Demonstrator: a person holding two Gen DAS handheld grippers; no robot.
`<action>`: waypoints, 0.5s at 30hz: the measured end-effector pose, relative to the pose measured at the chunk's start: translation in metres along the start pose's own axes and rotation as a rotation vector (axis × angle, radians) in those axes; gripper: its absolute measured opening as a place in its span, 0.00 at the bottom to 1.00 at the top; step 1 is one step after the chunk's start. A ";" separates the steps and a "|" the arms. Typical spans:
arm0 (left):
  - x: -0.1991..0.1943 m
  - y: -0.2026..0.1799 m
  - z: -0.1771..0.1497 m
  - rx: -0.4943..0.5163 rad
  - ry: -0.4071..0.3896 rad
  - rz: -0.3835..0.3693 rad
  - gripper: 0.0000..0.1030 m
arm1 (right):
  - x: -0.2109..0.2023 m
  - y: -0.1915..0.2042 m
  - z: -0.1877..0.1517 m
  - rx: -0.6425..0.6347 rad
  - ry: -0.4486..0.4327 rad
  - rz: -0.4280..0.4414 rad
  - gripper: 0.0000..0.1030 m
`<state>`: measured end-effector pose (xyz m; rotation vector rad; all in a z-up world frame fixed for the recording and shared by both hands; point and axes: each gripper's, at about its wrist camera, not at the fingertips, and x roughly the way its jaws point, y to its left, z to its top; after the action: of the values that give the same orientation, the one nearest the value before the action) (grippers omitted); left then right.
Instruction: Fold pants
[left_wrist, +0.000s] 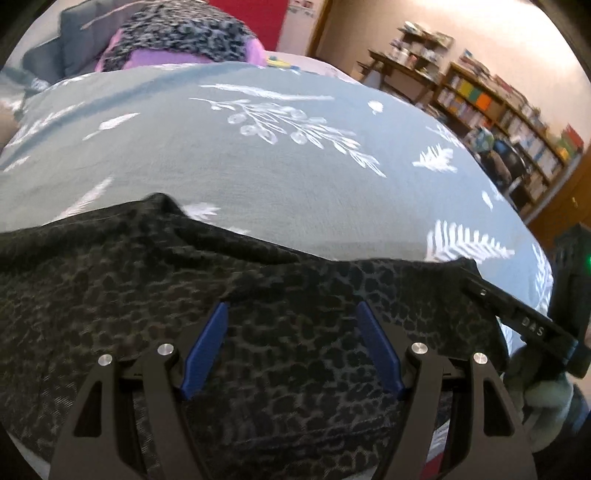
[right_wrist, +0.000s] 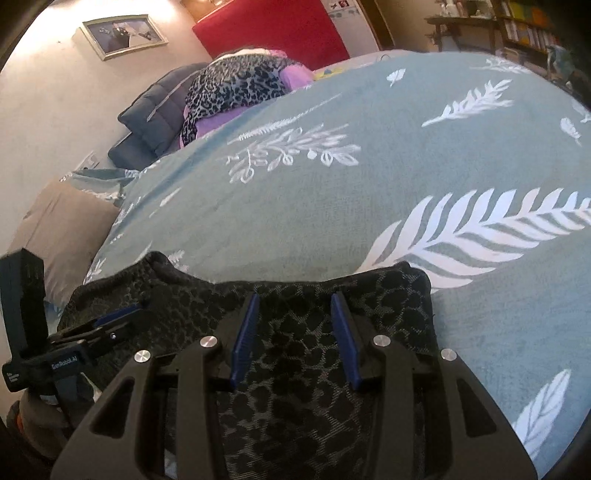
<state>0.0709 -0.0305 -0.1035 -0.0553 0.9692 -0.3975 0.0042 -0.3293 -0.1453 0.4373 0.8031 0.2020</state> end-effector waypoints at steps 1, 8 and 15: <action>-0.005 0.005 -0.001 -0.015 -0.010 0.012 0.70 | -0.002 0.003 0.002 0.003 -0.007 -0.002 0.40; -0.033 0.037 -0.003 -0.094 -0.038 0.075 0.70 | -0.013 0.032 0.011 -0.030 -0.033 0.046 0.41; -0.063 0.077 -0.020 -0.185 -0.033 0.151 0.74 | 0.005 0.080 0.000 -0.146 0.035 0.128 0.41</action>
<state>0.0471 0.0656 -0.0823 -0.1552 0.9686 -0.1672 0.0068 -0.2558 -0.1125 0.3488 0.7898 0.3860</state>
